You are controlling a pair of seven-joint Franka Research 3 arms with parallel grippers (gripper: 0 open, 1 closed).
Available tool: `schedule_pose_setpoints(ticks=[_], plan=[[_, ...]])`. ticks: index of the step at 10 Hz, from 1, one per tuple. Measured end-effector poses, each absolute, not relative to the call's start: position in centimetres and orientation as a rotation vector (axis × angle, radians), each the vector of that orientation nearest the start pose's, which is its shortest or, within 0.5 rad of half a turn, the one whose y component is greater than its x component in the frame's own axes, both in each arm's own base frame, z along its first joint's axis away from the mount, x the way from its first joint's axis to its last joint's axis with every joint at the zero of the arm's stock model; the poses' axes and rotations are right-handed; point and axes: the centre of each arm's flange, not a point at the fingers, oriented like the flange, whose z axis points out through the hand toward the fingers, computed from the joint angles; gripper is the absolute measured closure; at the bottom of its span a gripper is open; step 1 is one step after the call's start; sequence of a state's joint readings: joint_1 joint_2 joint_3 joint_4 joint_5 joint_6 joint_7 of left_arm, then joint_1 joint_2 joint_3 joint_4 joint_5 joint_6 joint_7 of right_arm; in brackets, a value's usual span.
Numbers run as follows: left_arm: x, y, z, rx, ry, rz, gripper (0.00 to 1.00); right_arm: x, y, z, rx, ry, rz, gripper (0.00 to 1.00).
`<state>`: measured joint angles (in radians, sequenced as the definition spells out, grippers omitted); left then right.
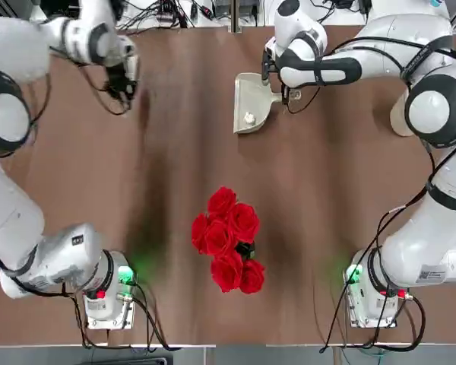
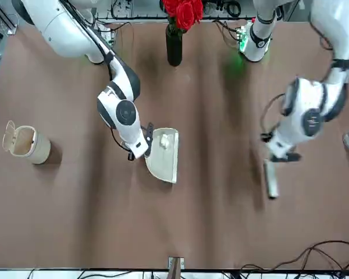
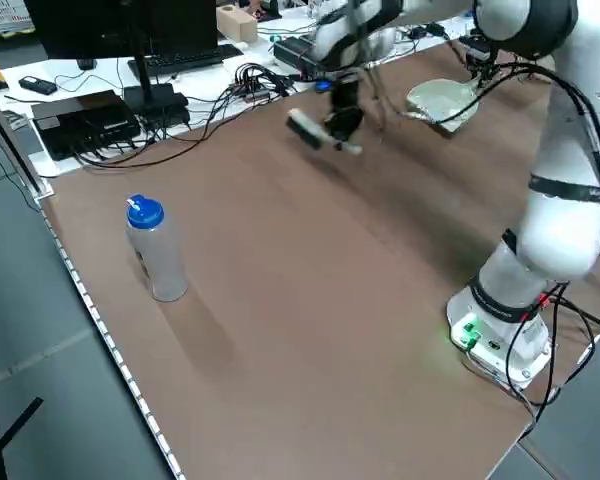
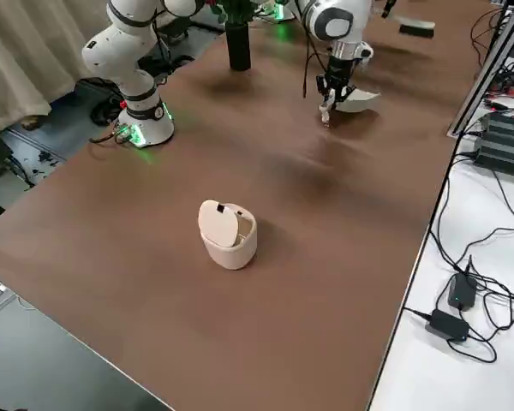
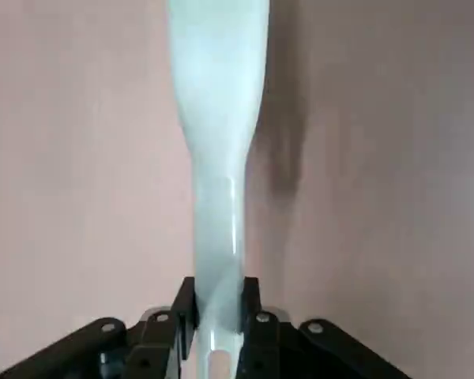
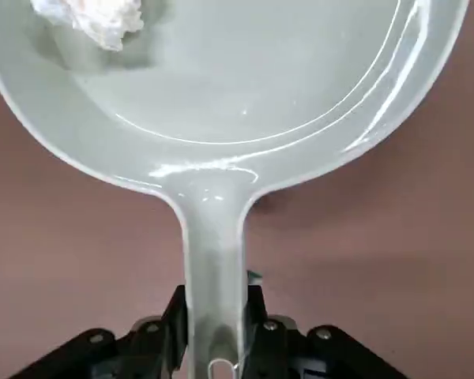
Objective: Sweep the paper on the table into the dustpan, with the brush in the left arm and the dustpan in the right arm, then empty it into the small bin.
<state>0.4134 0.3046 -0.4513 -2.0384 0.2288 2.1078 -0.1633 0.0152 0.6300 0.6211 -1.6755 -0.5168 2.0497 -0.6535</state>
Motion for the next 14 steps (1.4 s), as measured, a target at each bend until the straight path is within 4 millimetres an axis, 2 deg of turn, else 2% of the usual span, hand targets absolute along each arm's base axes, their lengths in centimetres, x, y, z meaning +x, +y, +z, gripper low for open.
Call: schedule_pose_setpoints(ticks=[1,2,3,4,6,9,12,14], plan=[[56.5,3.4,28.6,-3.058,0.03,0.269,0.73,57.6,32.9,28.0,-2.352,-2.166,0.17,0.67],[55.9,5.2,27.8,-3.067,0.044,0.266,0.73,57.7,32.6,28.2,-2.324,-2.126,0.163,0.67],[55.4,5.3,27.0,-3.071,0.054,0.272,0.73,57.9,32.1,28.6,-2.306,-2.081,0.156,0.67],[54.7,4.6,26.2,-3.072,0.075,0.29,0.73,58.0,31.2,29.5,-2.319,-2.023,0.152,0.67],[53.2,3.5,24.8,-3.068,0.106,0.341,0.73,58.3,27.8,31.4,-2.375,-1.91,0.15,0.67],[50.9,3.2,24.3,-3.046,0.114,0.387,0.73,59.6,20.6,34.3,-2.495,-1.728,0.162,0.67],[50.2,3.0,24.2,-3.042,0.113,0.386,0.73,60.0,14.5,39.1,-2.604,-1.557,0.158,0.67],[50.1,2.8,23.9,-3.048,0.112,0.385,0.73,59.8,9.0,41.5,-2.688,-1.442,0.205,0.67]])
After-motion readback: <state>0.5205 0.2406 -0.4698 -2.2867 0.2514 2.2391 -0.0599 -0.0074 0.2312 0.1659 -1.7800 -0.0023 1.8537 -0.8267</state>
